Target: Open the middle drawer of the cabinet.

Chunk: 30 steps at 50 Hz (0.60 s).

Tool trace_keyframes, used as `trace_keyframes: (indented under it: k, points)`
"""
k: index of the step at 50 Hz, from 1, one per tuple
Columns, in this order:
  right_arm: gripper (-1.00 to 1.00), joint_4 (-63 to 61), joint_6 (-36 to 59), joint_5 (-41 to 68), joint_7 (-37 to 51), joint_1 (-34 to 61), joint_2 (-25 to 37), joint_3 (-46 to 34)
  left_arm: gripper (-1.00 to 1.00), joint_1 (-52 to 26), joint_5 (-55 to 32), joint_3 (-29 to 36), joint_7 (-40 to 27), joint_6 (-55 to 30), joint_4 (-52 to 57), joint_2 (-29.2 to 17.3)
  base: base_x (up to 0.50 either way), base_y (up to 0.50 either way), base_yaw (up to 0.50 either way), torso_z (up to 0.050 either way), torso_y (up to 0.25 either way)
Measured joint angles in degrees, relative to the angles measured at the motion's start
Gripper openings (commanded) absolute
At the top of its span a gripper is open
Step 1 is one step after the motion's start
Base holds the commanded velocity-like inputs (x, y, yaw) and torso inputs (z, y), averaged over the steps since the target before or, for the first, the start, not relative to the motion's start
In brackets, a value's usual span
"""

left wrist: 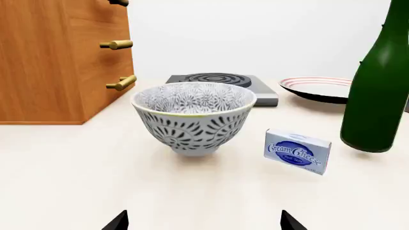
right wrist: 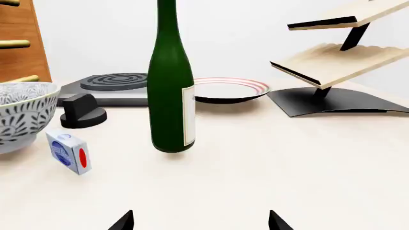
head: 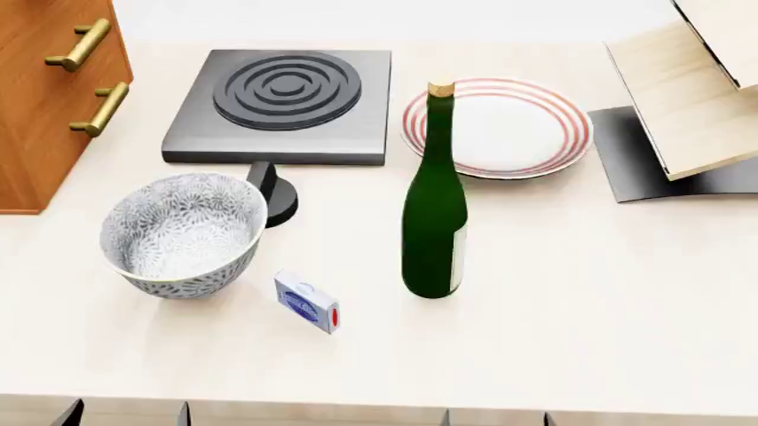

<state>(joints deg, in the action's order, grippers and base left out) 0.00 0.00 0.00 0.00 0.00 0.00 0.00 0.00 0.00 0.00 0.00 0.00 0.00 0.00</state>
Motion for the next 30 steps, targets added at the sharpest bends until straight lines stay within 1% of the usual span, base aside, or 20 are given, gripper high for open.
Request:
trace_keyframes:
  k: [10,30]
  points:
    - [1.0,-3.49,-0.39,1.9,1.41,-1.25,1.06,-0.95,1.0,1.04,0.12,1.48,-2.14,-1.16,3.33,-1.14,0.0,0.0,0.0,0.0,0.0]
    - [1.0,-27.83,1.08,4.54,5.01,-10.76,4.21,-2.99,1.0,10.58,-0.66,4.12,-5.36,-4.32,28.27,-4.39,0.0,0.0,0.0,0.0,0.0]
